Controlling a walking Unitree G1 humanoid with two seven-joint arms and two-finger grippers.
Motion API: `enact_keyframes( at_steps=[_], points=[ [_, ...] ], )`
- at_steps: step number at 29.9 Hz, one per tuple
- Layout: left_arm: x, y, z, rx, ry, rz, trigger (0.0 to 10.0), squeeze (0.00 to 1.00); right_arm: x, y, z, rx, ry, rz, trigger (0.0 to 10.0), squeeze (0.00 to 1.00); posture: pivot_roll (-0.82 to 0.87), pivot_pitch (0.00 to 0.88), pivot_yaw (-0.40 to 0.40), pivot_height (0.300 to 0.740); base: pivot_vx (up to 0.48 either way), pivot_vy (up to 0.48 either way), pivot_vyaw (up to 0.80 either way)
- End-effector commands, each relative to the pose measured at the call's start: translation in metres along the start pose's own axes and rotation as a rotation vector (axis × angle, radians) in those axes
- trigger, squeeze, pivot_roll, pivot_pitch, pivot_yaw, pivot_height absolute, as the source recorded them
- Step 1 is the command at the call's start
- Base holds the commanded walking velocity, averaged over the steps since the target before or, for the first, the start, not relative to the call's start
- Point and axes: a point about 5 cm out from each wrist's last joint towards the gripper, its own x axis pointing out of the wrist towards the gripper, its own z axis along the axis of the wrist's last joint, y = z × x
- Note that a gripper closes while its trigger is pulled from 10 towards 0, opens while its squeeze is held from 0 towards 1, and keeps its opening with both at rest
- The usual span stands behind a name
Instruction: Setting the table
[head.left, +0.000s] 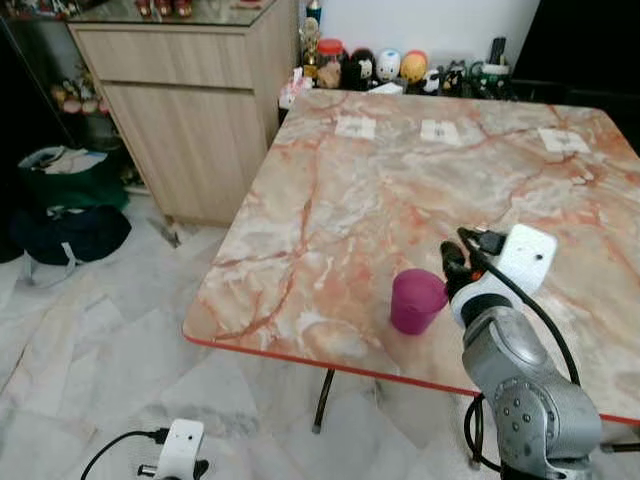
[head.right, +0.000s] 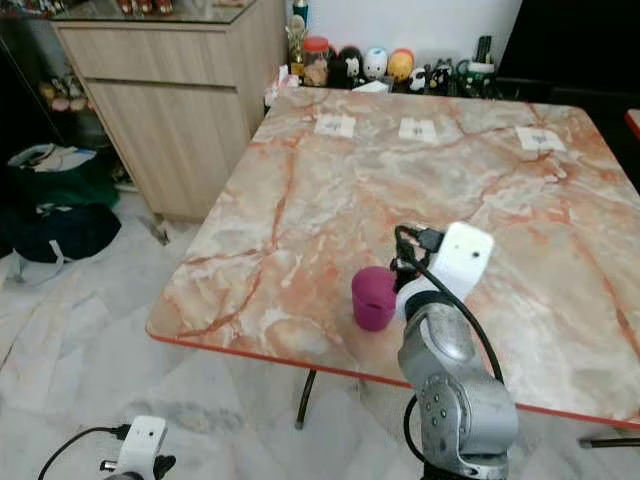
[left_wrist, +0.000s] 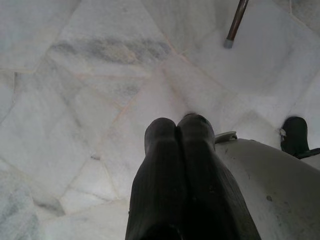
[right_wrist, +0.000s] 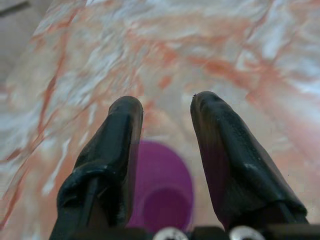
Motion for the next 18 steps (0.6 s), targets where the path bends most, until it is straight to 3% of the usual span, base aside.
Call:
enact_keyframes(
  at_steps=[1, 14, 18],
  points=[
    [-0.001, 0.001, -0.007, 0.002, 0.025, -0.001, 10.0, 0.00, -0.006, 0.008, -0.007, -0.009, 0.042, 0.056, 10.0, 0.00, 0.06, 0.066, -0.016, 0.740, 0.000, 0.000, 0.00],
    [-0.001, 0.000, -0.007, -0.002, 0.024, 0.002, 10.0, 0.00, -0.008, -0.009, -0.009, -0.002, 0.091, -0.084, 10.0, 0.00, 0.06, 0.070, -0.022, 0.740, 0.000, 0.000, 0.00],
    [-0.001, 0.000, -0.006, -0.004, 0.023, 0.003, 10.0, 0.00, -0.007, -0.009, -0.013, -0.009, 0.123, -0.064, 10.0, 0.00, 0.07, 0.080, -0.021, 0.740, 0.000, 0.000, 0.00]
  ],
)
